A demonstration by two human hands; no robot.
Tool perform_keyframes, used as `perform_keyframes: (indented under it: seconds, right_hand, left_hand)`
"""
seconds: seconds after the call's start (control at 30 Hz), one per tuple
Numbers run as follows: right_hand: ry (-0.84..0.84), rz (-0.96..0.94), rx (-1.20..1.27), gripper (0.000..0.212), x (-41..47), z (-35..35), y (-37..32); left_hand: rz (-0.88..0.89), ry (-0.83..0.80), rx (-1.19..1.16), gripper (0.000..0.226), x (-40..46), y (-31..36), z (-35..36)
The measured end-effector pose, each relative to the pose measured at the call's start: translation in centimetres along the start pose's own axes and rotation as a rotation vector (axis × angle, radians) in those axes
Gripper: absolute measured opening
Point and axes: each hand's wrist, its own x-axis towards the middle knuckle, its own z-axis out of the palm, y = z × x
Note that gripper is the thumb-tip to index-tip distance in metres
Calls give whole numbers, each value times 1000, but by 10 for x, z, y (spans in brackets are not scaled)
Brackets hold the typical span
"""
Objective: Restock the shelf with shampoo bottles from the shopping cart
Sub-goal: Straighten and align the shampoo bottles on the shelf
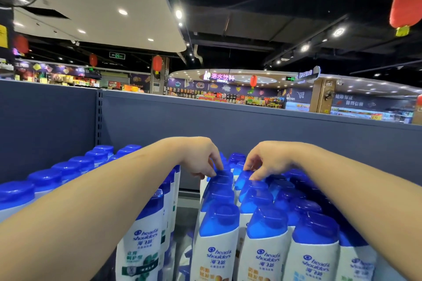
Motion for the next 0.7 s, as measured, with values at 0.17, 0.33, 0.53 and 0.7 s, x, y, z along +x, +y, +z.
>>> perform_keyframes:
  seconds: [0.17, 0.33, 0.53, 0.7]
  right_hand:
    - [1, -39, 52, 26, -4, -7, -3]
    - [149, 4, 92, 23, 11, -7, 3]
    - [122, 39, 68, 30, 26, 2, 1]
    - [-8, 114, -10, 39, 17, -5, -7]
  left_hand:
    - [4, -14, -7, 30, 3, 0, 0]
    - [17, -22, 24, 32, 3, 1, 0]
    - [6, -24, 40, 34, 5, -1, -1]
    - [-11, -15, 20, 32, 7, -2, 1]
